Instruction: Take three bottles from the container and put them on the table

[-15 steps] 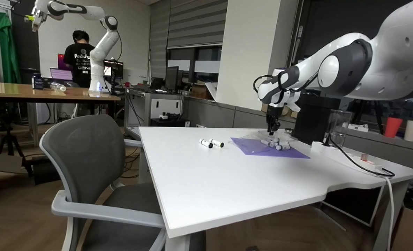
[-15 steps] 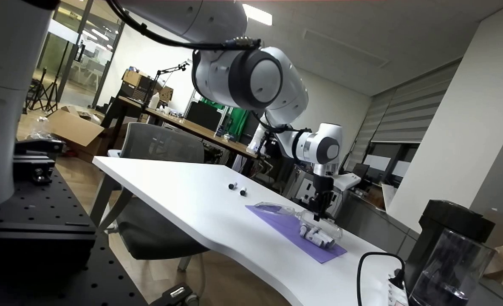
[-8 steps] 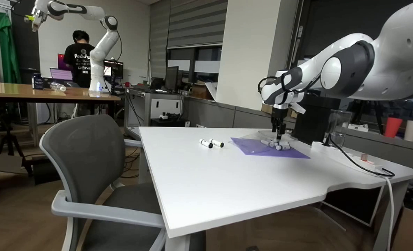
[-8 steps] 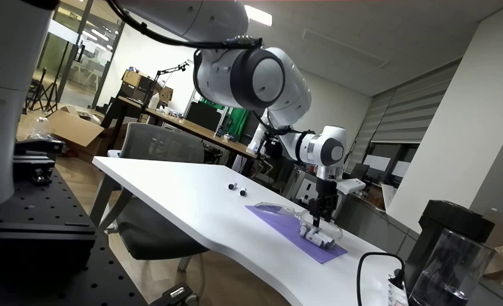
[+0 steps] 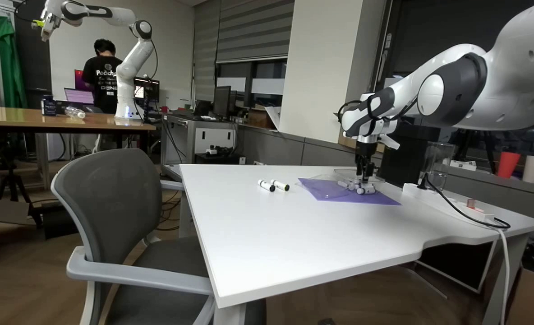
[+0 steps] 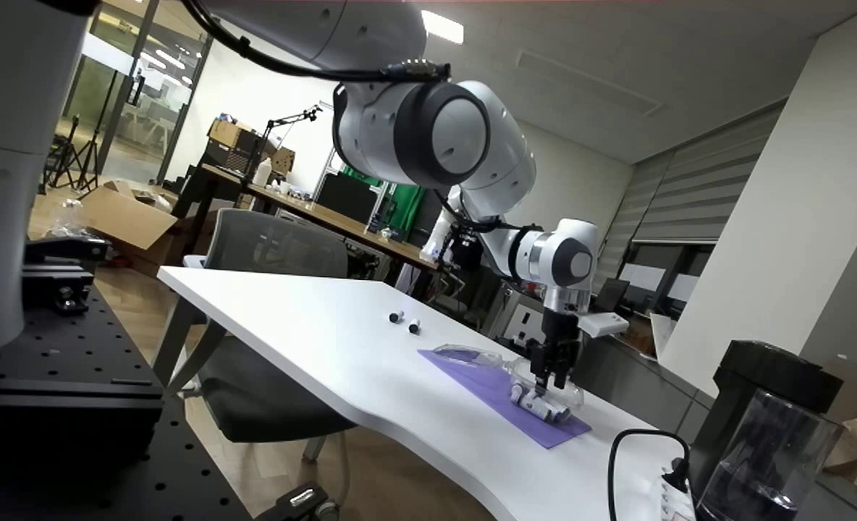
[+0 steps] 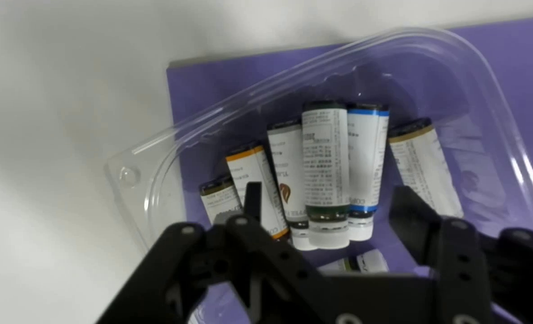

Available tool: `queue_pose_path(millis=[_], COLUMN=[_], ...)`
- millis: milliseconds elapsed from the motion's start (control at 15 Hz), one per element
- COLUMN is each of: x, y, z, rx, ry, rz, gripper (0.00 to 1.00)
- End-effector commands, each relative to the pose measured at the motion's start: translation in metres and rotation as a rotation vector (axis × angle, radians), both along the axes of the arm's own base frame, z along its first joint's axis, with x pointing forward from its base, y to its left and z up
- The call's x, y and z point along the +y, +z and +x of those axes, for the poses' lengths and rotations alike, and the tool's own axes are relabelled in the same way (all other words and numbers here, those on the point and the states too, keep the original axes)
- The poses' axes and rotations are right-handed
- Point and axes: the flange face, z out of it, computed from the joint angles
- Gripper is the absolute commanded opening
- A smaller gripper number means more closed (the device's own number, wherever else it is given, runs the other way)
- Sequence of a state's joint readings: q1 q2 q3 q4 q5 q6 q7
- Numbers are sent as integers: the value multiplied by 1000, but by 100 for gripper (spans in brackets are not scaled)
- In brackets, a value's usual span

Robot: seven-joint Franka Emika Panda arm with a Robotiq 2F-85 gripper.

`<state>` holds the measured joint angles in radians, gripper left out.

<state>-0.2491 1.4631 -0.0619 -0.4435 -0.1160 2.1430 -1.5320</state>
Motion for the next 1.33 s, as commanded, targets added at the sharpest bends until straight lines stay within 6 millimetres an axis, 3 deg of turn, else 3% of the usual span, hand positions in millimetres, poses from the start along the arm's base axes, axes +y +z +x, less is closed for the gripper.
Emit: queue_pose_path(millis=[0,400,600,867,1267], x=[0,0,0,9,54], y=[1,-2,-1,17,47], z=[0,-1,-1,4,18], rx=[-11,-4,0,-13,-26], ry=[-27,-33,-36,-25,-113], rz=[14,27,35,39,-73], gripper=[45,4,6,6,6])
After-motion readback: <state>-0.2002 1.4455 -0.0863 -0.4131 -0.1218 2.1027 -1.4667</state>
